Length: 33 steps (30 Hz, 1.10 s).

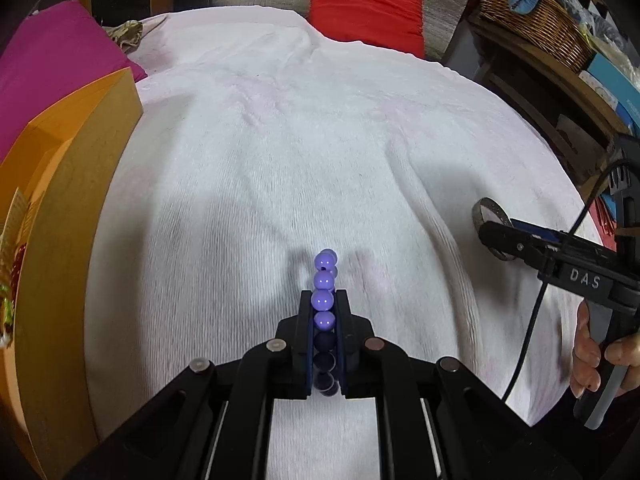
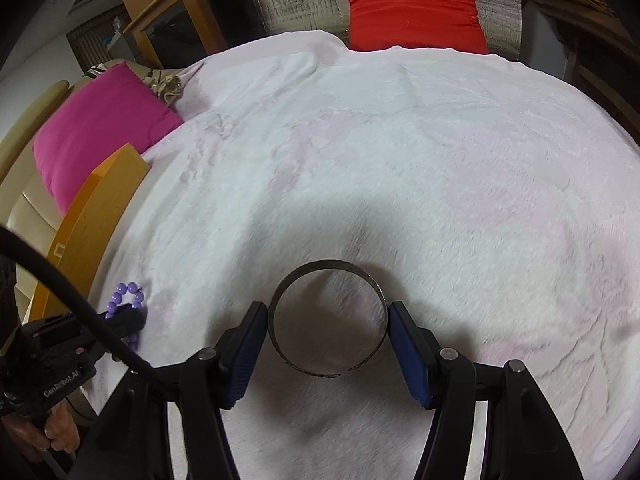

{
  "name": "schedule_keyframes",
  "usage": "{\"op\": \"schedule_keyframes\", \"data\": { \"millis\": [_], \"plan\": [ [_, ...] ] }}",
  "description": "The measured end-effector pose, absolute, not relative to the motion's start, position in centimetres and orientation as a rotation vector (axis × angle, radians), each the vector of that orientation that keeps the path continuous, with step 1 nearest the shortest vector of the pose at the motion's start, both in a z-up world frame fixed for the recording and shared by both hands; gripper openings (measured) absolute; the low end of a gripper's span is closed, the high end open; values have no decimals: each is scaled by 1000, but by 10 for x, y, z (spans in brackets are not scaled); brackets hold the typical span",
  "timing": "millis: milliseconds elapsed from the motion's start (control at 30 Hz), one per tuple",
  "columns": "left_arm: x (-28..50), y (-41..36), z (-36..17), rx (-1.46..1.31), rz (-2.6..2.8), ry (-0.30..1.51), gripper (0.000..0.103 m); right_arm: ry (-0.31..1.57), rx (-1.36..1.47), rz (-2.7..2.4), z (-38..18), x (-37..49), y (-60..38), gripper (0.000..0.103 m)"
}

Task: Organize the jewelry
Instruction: 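Carry the purple bracelet and silver bangle over the orange box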

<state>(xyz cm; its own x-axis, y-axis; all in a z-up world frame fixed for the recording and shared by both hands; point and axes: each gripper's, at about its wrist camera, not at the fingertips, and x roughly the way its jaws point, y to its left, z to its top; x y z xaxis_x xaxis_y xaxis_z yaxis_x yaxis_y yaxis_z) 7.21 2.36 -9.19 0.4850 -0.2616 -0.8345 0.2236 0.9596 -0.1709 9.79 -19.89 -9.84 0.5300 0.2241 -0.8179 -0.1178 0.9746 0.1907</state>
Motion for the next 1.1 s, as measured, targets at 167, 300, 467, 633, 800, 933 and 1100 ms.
{"op": "schedule_keyframes", "data": {
  "millis": [167, 300, 467, 633, 800, 933, 1100],
  "plan": [
    [56, 24, -80, -37, -318, 976, 9, 991, 170, 220, -96, 81, -199, 65],
    [47, 29, -70, -46, -330, 937, 9, 997, 178, 220, -98, 68, -197, 65],
    [32, 44, -54, -55, -306, 879, 9, 998, 186, 213, -99, 54, -194, 65],
    [21, 60, -44, -76, -267, 841, 9, 1006, 186, 236, -99, 40, -184, 65],
    [12, 73, -37, -74, -218, 812, 9, 1016, 164, 245, -100, 29, -173, 65],
    [10, 80, -31, -67, -201, 788, 9, 1024, 149, 258, -100, 24, -167, 65],
    [7, 85, -24, -67, -196, 757, 9, 1031, 162, 276, -98, 20, -162, 65]
  ]
}}
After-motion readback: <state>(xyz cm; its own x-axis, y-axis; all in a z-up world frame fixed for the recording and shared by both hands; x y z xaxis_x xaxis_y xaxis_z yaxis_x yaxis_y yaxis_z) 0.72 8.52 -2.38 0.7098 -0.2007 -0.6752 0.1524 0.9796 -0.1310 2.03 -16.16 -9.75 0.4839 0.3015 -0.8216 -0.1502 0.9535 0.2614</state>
